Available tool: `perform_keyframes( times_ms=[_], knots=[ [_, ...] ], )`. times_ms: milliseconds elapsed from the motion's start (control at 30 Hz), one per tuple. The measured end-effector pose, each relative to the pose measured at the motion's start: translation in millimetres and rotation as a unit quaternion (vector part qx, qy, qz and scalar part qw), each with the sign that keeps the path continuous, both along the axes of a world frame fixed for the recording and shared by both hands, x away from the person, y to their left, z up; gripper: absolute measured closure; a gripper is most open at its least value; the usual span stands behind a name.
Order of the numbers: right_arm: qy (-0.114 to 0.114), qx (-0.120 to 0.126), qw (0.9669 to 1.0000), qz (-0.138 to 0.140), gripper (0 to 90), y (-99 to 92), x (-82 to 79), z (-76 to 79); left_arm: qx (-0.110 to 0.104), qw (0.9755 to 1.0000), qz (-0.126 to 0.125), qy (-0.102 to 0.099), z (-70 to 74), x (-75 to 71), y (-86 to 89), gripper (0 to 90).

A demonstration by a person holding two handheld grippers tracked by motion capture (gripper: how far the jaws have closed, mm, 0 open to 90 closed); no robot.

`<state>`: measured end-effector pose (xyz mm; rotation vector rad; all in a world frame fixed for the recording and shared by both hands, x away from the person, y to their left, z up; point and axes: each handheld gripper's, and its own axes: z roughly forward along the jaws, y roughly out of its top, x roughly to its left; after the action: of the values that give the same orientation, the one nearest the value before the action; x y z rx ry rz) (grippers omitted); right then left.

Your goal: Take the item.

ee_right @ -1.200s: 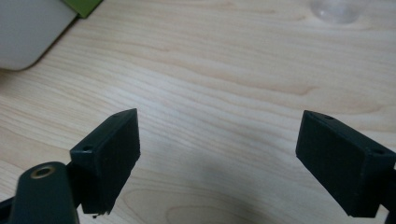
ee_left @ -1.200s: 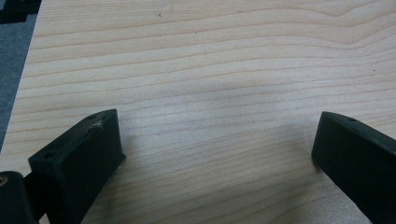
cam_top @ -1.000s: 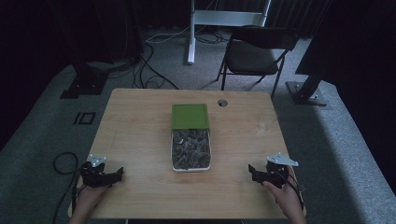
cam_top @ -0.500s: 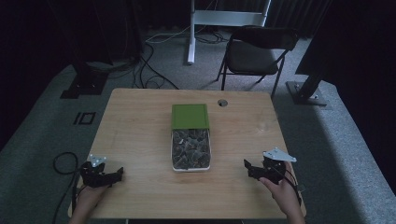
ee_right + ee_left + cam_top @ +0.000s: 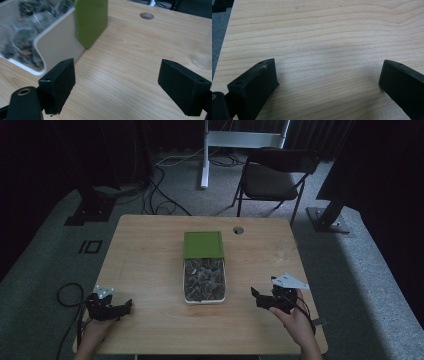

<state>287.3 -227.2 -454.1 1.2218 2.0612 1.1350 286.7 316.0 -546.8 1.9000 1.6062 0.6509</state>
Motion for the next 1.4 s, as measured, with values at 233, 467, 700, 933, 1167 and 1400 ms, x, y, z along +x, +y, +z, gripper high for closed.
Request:
perform_keyframes(
  times_ms=[233,467,700,933,1167,1400],
  knots=[
    [-0.006,-0.002,0.9997,0.023,14.2,17.4,3.3,4.0,0.000,1.0000,0.000,0.000,0.0,0.0,0.0,2.2],
    [-0.009,-0.001,0.9993,0.036,14.2,28.0,4.9,7.7,0.000,1.0000,0.000,0.000,0.0,0.0,0.0,2.3],
    [-0.017,-0.002,0.9986,0.050,14.2,38.2,5.9,14.7,0.000,1.0000,0.000,0.000,0.0,0.0,0.0,2.3],
    [-0.024,0.005,0.9974,0.068,14.3,50.5,7.4,20.1,0.000,1.0000,0.000,0.000,0.0,0.0,0.0,2.3],
    [-0.030,0.008,0.9967,0.075,16.0,61.6,9.3,23.9,0.000,1.0000,0.000,0.000,0.0,0.0,0.0,2.3],
    [-0.035,0.002,0.9945,0.099,16.0,75.3,10.0,27.3,0.000,1.0000,0.000,0.000,0.0,0.0,0.0,2.3]
  ],
)
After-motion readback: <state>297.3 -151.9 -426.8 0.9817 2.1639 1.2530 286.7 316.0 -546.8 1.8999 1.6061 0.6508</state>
